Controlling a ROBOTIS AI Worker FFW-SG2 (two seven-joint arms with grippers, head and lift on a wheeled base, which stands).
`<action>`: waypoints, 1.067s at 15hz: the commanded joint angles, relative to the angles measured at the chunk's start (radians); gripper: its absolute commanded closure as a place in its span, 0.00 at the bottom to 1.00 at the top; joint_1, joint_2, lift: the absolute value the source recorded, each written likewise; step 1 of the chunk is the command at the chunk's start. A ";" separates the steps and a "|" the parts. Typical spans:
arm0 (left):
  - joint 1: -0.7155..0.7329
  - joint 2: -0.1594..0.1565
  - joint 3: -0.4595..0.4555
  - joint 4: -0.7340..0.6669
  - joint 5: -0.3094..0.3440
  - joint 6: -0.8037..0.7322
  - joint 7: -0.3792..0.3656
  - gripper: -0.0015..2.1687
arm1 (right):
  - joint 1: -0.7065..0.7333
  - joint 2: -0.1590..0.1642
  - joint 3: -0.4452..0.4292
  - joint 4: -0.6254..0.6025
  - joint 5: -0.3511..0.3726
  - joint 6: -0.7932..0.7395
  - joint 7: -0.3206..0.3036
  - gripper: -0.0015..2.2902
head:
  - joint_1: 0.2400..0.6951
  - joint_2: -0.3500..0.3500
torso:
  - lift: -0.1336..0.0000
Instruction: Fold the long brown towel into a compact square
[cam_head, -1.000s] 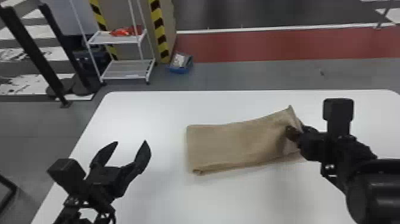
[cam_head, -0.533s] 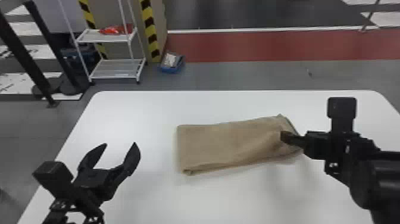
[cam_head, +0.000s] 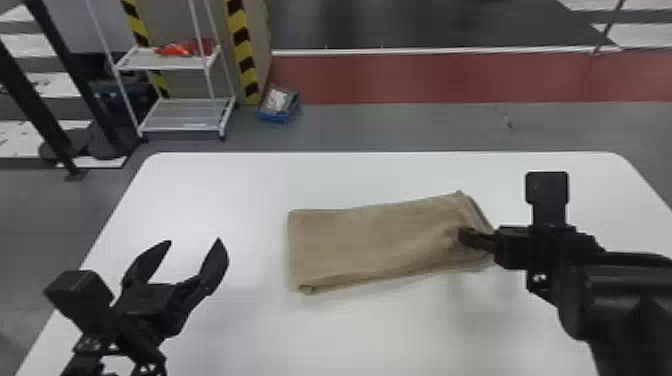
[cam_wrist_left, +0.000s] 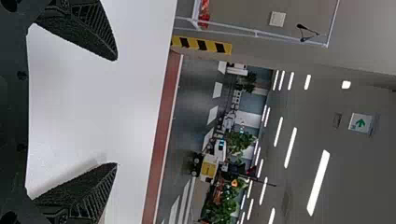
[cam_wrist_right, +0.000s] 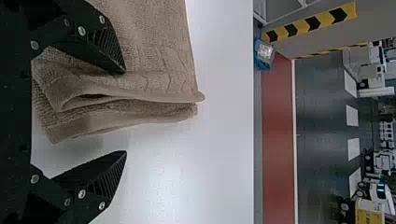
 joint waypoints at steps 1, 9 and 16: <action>-0.001 0.002 0.001 0.002 0.002 0.000 0.000 0.03 | 0.001 0.000 0.007 0.005 0.006 -0.010 0.004 0.47 | 1.00 0.57 | 0.13; 0.002 0.002 0.001 0.002 0.000 0.000 -0.002 0.03 | 0.013 0.000 -0.005 0.003 0.009 -0.007 0.006 0.75 | 1.00 0.57 | 0.13; 0.007 0.002 0.001 0.000 0.000 0.000 -0.003 0.03 | 0.035 0.000 -0.048 -0.007 -0.015 -0.029 0.012 0.14 | 1.00 0.56 | 0.13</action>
